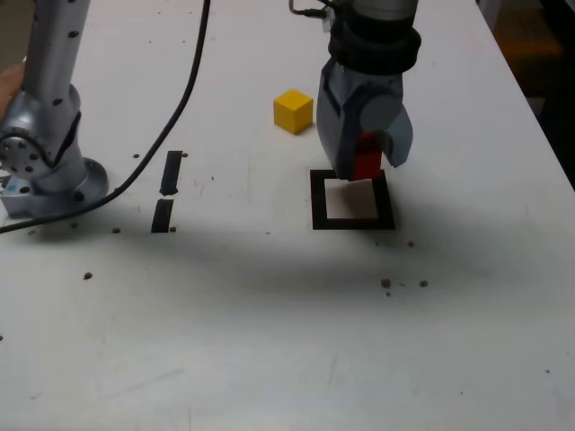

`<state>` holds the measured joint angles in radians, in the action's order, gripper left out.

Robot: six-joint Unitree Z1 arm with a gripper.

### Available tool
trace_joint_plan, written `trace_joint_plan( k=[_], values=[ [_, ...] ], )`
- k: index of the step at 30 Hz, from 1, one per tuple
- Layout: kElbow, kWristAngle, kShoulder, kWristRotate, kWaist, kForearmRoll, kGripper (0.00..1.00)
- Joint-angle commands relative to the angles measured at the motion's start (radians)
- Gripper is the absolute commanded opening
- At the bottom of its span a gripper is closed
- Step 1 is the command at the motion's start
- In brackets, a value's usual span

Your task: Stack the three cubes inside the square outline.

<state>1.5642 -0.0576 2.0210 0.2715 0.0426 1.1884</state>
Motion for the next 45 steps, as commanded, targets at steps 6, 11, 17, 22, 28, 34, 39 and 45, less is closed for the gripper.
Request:
trace_joint_plan(
  k=[6, 11, 17, 22, 28, 34, 39, 45],
  values=[
    [-0.07, -0.017, -0.002, -0.013, 0.019, -0.043, 0.26],
    [-0.108, -0.03, 0.0, -0.017, 0.044, -0.094, 0.26],
    [-0.141, -0.018, -0.003, -0.009, 0.05, -0.135, 0.26],
    [-0.147, -0.007, -0.006, 0.003, 0.05, -0.141, 0.45],
    [-0.095, -0.007, -0.021, -0.026, 0.051, -0.093, 1.0],
    [0.025, 0.04, -0.116, -0.054, 0.027, 0.107, 1.0],
    [-0.033, 0.087, -0.229, -0.112, -0.137, 0.212, 1.0],
    [-0.202, 0.087, -0.297, -0.147, -0.377, 0.174, 1.0]
  ],
)
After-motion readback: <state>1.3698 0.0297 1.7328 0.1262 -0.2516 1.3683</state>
